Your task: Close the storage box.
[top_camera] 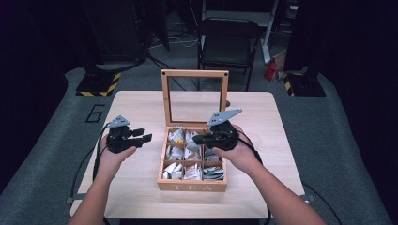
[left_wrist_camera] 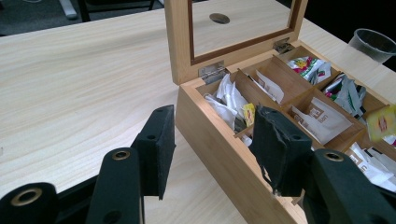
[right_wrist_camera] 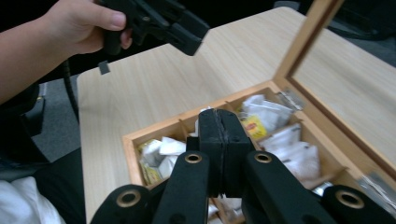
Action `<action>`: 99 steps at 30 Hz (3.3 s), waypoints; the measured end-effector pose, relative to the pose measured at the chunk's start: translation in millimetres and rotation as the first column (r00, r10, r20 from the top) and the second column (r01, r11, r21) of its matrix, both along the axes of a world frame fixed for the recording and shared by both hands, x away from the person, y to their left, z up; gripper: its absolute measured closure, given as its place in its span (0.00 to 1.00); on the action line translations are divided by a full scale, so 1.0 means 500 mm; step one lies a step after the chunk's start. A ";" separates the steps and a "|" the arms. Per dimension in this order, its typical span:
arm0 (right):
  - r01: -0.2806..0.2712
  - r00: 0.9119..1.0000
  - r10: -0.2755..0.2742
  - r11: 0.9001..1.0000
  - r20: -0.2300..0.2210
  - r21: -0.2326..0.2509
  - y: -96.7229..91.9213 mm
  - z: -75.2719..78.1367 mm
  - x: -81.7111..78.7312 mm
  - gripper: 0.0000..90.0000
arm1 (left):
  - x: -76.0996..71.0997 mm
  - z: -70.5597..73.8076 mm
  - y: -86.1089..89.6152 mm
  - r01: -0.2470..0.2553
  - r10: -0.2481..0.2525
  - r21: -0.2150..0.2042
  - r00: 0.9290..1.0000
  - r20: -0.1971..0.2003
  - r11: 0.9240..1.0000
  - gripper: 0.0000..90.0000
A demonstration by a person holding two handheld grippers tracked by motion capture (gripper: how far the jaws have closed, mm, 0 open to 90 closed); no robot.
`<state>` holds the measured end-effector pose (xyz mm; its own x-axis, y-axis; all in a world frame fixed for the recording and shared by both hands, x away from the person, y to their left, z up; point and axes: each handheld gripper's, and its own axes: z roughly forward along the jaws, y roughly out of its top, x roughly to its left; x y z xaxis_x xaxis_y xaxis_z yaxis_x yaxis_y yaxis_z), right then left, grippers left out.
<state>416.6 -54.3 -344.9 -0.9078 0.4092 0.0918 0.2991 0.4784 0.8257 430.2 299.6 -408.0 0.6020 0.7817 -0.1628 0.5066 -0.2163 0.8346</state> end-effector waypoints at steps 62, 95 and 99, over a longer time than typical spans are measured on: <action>0.413 0.910 -0.411 0.910 0.054 -0.043 -0.312 0.021 0.044 1.00 | 0.001 -0.003 0.006 -0.021 0.021 0.003 1.000 -0.016 1.000 0.48; 0.464 0.884 -0.467 0.878 -0.001 -0.120 -0.333 -0.105 0.054 1.00 | 0.002 -0.005 0.011 -0.030 0.030 -0.006 0.999 -0.015 1.000 0.48; 0.463 0.884 -0.468 0.875 -0.002 -0.142 -0.329 -0.119 0.055 1.00 | 0.001 -0.004 0.013 -0.029 0.029 -0.002 0.999 -0.015 1.000 0.48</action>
